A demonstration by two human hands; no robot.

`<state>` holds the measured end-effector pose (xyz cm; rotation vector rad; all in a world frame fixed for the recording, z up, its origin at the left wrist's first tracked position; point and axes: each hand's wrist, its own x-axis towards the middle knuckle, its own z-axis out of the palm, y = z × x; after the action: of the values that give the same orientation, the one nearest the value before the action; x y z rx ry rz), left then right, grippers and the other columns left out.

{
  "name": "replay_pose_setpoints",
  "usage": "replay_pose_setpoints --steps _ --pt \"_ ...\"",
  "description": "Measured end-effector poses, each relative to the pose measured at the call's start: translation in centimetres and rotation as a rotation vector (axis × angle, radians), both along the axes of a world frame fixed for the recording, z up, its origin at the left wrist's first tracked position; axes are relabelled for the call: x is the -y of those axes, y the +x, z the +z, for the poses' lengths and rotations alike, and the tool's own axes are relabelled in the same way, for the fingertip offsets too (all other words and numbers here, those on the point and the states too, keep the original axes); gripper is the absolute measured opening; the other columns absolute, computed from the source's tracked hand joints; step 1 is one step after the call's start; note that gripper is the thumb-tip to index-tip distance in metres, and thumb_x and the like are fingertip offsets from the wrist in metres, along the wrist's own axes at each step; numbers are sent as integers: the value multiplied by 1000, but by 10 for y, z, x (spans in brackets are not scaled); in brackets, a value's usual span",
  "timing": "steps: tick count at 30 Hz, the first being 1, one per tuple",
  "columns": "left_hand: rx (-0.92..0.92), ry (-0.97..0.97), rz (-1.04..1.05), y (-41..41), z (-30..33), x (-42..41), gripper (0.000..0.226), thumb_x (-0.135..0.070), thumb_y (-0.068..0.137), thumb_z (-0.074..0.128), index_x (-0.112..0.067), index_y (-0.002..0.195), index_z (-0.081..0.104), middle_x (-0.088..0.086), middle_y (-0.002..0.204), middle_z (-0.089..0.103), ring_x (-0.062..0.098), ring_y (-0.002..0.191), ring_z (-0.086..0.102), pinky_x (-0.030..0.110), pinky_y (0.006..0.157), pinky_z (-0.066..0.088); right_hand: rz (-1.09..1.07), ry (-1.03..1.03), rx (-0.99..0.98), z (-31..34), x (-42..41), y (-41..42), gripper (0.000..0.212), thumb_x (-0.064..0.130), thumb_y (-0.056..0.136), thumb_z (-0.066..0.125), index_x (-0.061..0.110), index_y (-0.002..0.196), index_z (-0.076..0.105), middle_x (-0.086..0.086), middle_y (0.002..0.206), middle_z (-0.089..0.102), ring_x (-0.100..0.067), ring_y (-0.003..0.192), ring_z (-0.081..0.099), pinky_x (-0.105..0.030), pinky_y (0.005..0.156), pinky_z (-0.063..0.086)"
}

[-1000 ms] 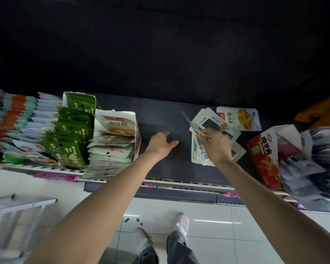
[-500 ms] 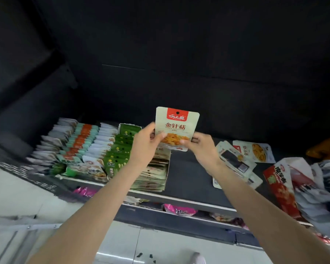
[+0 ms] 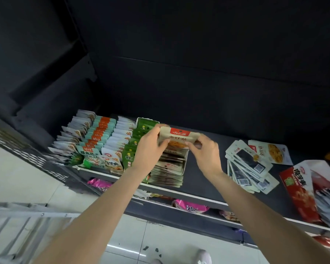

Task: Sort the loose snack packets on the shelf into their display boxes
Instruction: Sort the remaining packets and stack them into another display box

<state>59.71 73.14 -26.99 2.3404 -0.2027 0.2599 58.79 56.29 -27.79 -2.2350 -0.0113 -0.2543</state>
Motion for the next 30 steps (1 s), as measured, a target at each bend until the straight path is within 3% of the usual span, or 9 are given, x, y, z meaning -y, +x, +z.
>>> replay_pose_setpoints --steps 4,6,10,12,17,20,24,28,30 --pt "-108 176 16 4 -7 3 31 -19 88 61 -13 116 50 3 107 68 16 92 67 32 75 58 82 -229 -152 -9 11 7 19 17 90 60 9 106 66 -5 102 65 -19 87 63 -29 75 50" --pt "-137 231 -5 6 -7 3 34 -17 87 62 -17 119 52 4 110 67 18 96 65 32 78 56 120 -128 -159 -9 14 7 22 14 88 62 14 110 65 -3 102 65 -13 87 62 -22 78 49" --pt "31 307 -129 11 0 19 38 -27 83 65 -23 119 54 -5 114 63 14 109 55 34 99 41 149 -34 -124 -6 22 7 20 13 86 64 13 106 66 -2 100 66 -8 85 60 -4 73 43" --pt "94 379 -195 13 1 36 32 -32 83 63 -22 113 58 -5 110 64 16 106 55 33 94 38 150 -25 -133 -8 30 8 18 14 85 65 12 104 68 -2 100 66 -7 84 60 -1 71 42" --pt "276 586 -251 10 -13 101 14 -27 75 65 -21 88 65 -4 82 68 20 81 62 33 75 33 28 7 -184 -23 78 4 21 5 82 60 13 101 67 -3 98 70 -14 91 65 -16 78 44" --pt "72 603 -355 10 -23 144 25 -21 85 55 -15 109 60 3 106 65 25 102 58 38 83 39 -81 -51 -307 -45 121 7 30 -2 84 53 8 111 63 -9 108 68 -19 101 63 -7 76 41" --pt "-250 649 -350 22 -52 187 35 -20 91 47 -11 125 49 10 125 55 29 118 48 39 94 37 -184 -212 -520 -79 170 16 47 10 88 57 10 133 44 -14 136 49 -29 126 46 -34 100 39" --pt "-511 473 -315 34 -93 211 51 -26 92 50 -14 139 36 10 144 37 30 133 35 42 104 35 -160 -443 -677 -101 198 24 78 22 90 60 13 149 10 -12 157 10 -27 146 13 -42 113 25" --pt "-596 475 -335 40 -112 214 69 -32 90 55 -20 147 20 4 156 14 26 144 14 44 112 25 -154 -588 -703 -111 205 25 75 25 88 62 13 147 16 -16 151 28 -31 138 33 -43 102 40"
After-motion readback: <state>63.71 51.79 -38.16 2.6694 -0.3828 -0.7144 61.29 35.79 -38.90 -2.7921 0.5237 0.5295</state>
